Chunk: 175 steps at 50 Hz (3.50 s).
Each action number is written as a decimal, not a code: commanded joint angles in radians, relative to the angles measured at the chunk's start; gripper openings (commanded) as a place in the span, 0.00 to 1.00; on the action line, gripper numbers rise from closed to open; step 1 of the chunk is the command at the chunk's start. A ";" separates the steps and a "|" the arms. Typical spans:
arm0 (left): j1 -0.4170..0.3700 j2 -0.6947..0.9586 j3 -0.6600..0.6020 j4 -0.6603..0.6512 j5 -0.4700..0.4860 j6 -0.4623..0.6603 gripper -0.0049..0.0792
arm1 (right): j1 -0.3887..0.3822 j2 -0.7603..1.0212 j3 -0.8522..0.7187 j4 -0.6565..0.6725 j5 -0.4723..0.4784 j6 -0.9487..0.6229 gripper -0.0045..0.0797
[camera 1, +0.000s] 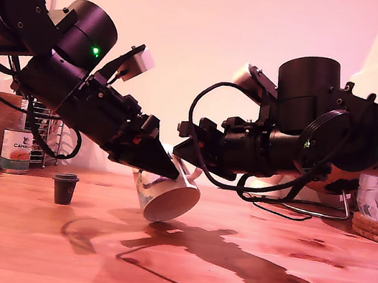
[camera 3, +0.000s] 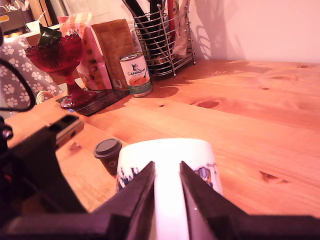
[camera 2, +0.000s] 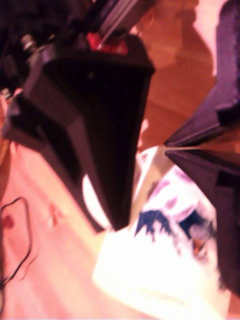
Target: Lift the coffee cup and remove the coffee capsule that is hidden under it
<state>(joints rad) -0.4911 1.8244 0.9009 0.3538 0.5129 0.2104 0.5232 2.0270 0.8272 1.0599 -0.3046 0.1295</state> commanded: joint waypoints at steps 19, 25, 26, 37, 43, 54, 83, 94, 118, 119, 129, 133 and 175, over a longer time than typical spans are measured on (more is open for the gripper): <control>-0.010 0.095 -0.009 0.016 -0.006 0.026 0.03 | 0.005 0.033 -0.047 -0.058 -0.030 0.000 0.04; -0.009 0.096 -0.009 0.019 -0.024 0.035 0.03 | 0.005 0.033 -0.047 -0.061 -0.038 0.000 0.04; -0.009 0.096 -0.009 0.020 -0.024 0.043 0.03 | 0.005 0.033 -0.047 -0.063 -0.038 0.001 0.04; -0.007 0.096 -0.009 0.020 -0.040 0.071 0.03 | 0.004 0.033 -0.047 -0.086 -0.045 0.001 0.04; -0.006 0.096 -0.009 0.014 -0.043 0.071 0.03 | 0.004 0.033 -0.047 -0.095 -0.046 0.000 0.04; -0.005 0.092 -0.009 0.010 -0.021 0.065 0.03 | 0.002 0.033 -0.047 -0.112 -0.045 -0.024 0.04; 0.051 -0.112 -0.008 -0.179 0.002 0.044 0.03 | -0.075 0.033 -0.047 -0.154 -0.045 -0.063 0.04; 0.093 -0.211 -0.008 -0.246 0.001 0.043 0.03 | -0.066 0.033 -0.047 -0.192 -0.045 -0.078 0.04; 0.130 -0.366 -0.008 -0.332 0.002 0.025 0.03 | -0.065 0.012 -0.047 -0.241 -0.055 -0.074 0.14; 0.130 -0.366 -0.008 -0.333 0.001 0.025 0.03 | -0.065 0.009 -0.047 -0.243 -0.056 -0.074 0.16; 0.129 -0.366 -0.008 -0.343 0.002 0.025 0.03 | -0.060 -0.040 -0.047 -0.288 -0.063 -0.074 0.36; 0.129 -0.367 -0.008 -0.342 0.002 0.024 0.03 | -0.057 -0.062 -0.047 -0.305 -0.064 -0.074 0.43; 0.185 -0.432 -0.013 -0.348 0.060 -0.055 0.03 | -0.053 -0.465 -0.047 -0.721 -0.051 -0.133 0.09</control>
<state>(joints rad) -0.3145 1.4227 0.9005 -0.0044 0.5674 0.1604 0.4664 1.6035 0.7940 0.3443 -0.3576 -0.0010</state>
